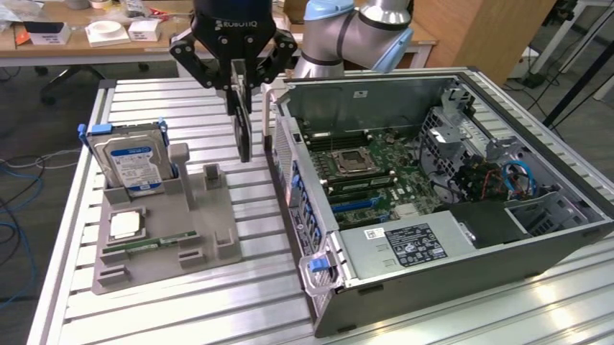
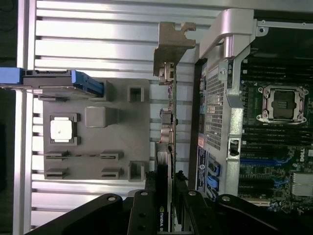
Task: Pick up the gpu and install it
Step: 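Pick up the gpu and move the gpu toward the slot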
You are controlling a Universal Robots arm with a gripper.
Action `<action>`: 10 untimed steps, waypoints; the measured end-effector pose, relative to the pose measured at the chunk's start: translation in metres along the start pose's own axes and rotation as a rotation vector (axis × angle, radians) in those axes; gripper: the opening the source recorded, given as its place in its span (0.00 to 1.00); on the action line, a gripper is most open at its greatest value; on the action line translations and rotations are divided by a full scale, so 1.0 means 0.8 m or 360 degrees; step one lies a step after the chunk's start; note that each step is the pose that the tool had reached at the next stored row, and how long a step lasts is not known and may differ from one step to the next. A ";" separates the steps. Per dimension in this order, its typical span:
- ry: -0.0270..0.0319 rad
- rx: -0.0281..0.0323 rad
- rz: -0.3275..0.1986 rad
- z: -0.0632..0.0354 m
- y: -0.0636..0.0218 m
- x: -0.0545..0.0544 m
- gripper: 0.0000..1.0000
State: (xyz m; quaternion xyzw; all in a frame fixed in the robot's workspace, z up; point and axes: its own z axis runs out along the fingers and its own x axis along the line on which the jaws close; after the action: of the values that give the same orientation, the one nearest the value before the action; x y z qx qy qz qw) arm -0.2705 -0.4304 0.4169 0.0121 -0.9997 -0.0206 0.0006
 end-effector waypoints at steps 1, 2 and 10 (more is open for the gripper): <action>-0.00002 -0.00001 0.0000 -0.001 0.000 0.000 0.26; -0.00003 -0.00001 0.0000 -0.002 0.000 0.000 0.26; -0.00002 -0.00002 0.0000 -0.003 0.000 -0.012 0.26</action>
State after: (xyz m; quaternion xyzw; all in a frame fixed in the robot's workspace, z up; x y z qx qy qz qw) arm -0.2609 -0.4304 0.4191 0.0121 -0.9997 -0.0207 0.0005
